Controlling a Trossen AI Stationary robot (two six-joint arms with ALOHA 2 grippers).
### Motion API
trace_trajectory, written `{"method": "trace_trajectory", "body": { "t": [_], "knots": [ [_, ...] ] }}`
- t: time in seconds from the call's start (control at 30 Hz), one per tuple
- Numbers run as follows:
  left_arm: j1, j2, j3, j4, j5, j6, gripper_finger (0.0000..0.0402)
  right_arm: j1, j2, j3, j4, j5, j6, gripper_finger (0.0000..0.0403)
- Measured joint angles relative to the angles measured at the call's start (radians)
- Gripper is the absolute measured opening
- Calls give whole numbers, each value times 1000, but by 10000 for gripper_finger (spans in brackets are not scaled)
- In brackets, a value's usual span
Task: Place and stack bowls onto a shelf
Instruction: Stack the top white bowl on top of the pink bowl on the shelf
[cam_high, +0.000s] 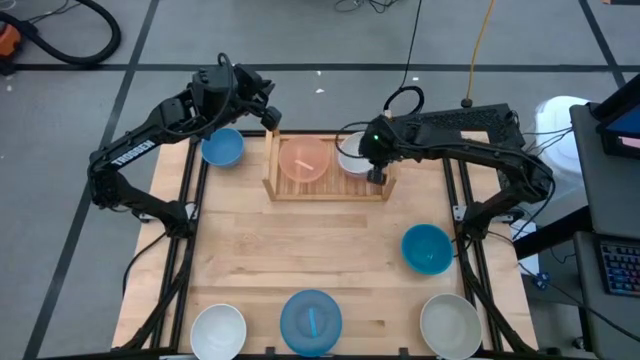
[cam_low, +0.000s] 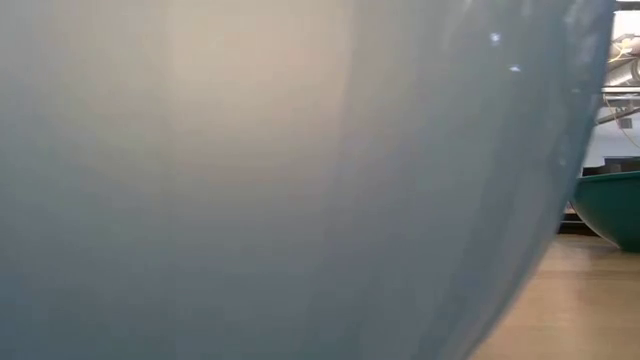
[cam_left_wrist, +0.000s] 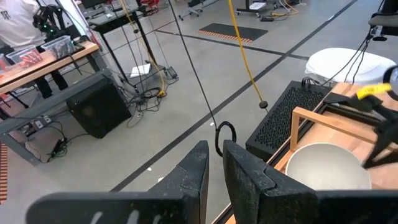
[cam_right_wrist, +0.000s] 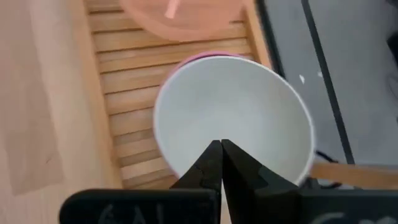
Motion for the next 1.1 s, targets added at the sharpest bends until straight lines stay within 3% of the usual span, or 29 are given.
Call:
{"method": "trace_trajectory", "body": {
  "t": [0.13, 0.67, 0.87, 1.1],
  "knots": [
    [0, 0, 0, 0, 0, 0, 53, 15, -14, -99, 89, -45, 23, 0],
    [-1, 0, 0, -1, 0, 1, 53, 84, -27, -386, 462, 170, 30, 0],
    [-1, 0, 0, 0, 0, 1, 53, 90, -43, -345, 473, 172, -2, 0],
    [-8, 0, 0, -1, 0, 1, 53, 66, -71, -259, 469, 379, 41, 0]
  ]
}}
